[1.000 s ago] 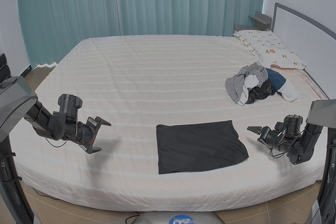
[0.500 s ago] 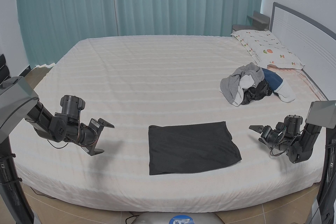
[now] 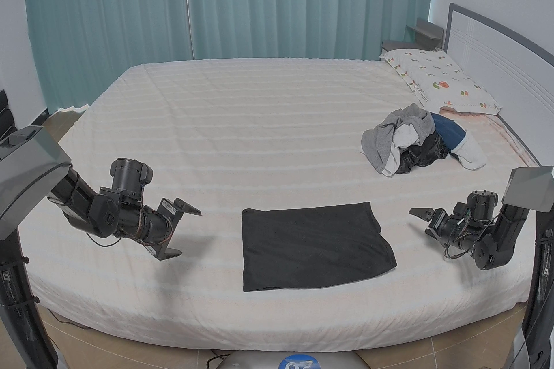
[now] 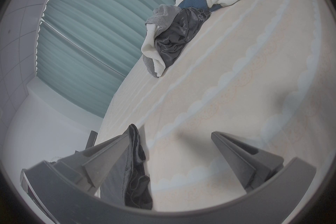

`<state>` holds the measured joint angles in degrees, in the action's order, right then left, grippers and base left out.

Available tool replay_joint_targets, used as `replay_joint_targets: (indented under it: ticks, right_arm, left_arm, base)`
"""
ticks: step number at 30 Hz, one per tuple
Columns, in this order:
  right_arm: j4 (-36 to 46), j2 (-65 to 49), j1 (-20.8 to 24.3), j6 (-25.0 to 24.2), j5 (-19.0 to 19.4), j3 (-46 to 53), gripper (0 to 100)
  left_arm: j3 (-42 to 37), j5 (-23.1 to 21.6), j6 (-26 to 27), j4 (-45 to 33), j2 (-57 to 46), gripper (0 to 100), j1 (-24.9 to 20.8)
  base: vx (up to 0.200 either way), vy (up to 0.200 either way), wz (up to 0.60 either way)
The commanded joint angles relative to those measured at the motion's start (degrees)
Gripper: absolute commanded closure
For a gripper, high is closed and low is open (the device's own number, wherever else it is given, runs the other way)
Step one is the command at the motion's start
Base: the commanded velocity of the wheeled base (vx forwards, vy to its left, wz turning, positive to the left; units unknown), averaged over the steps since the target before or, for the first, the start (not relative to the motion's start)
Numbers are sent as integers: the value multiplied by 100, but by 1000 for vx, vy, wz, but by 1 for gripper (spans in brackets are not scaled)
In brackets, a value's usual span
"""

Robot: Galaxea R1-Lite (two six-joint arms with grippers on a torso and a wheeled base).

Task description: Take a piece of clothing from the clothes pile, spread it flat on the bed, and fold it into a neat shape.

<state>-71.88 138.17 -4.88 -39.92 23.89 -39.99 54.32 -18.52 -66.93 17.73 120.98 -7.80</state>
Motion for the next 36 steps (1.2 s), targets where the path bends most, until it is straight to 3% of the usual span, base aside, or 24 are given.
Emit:
replay_joint_targets:
  ticks: [1,8,14,21,22,23,26,27,28,29,30,33,36]
  right_arm:
    - [-2,26,-5,2,45,-1,0]
    - [-2,96,13,2,116,-9,0]
    - [-2,131,22,-33,133,-36,0]
    - [156,167,22,-182,133,-132,0]
    - [174,175,22,-191,124,-194,0]
    - [174,175,22,-191,124,-194,0]
    - [279,184,22,-200,124,-229,0]
    - [279,184,22,-200,124,-229,0]
    - [350,175,22,-200,124,-238,0]
    - [350,175,22,-200,124,-238,0]
    - [367,175,31,-200,124,-238,0]
    - [367,175,66,-200,124,-238,0]
    - [367,184,92,-200,116,-229,0]
  left_arm:
    - [0,-3,-5,3,-4,0,-81]
    - [-27,6,57,56,13,0,-187]
    - [43,41,127,82,57,0,-327]
    - [-27,850,971,328,277,0,-529]
    - [-194,1026,1314,653,400,0,-556]
    - [-194,1026,1314,653,400,0,-556]
    - [-888,1008,1700,2033,664,0,-635]
    - [-888,1008,1700,2033,664,0,-635]
    - [-1301,999,1955,2842,787,0,-644]
    - [-1301,999,1955,2842,787,0,-644]
    - [-1653,964,2324,3589,927,0,-644]
    - [-1873,946,2500,4195,1130,0,-661]
    - [-1890,946,2509,4310,1174,0,-679]
  base:
    - [0,-200,0]
    - [0,-200,0]
    - [0,0,0]
    - [0,0,0]
    - [0,0,0]
    - [0,0,0]
    - [0,0,0]
    - [0,0,0]
    - [0,0,0]
    - [0,0,0]
    - [0,0,0]
    - [0,0,0]
    - [0,0,0]
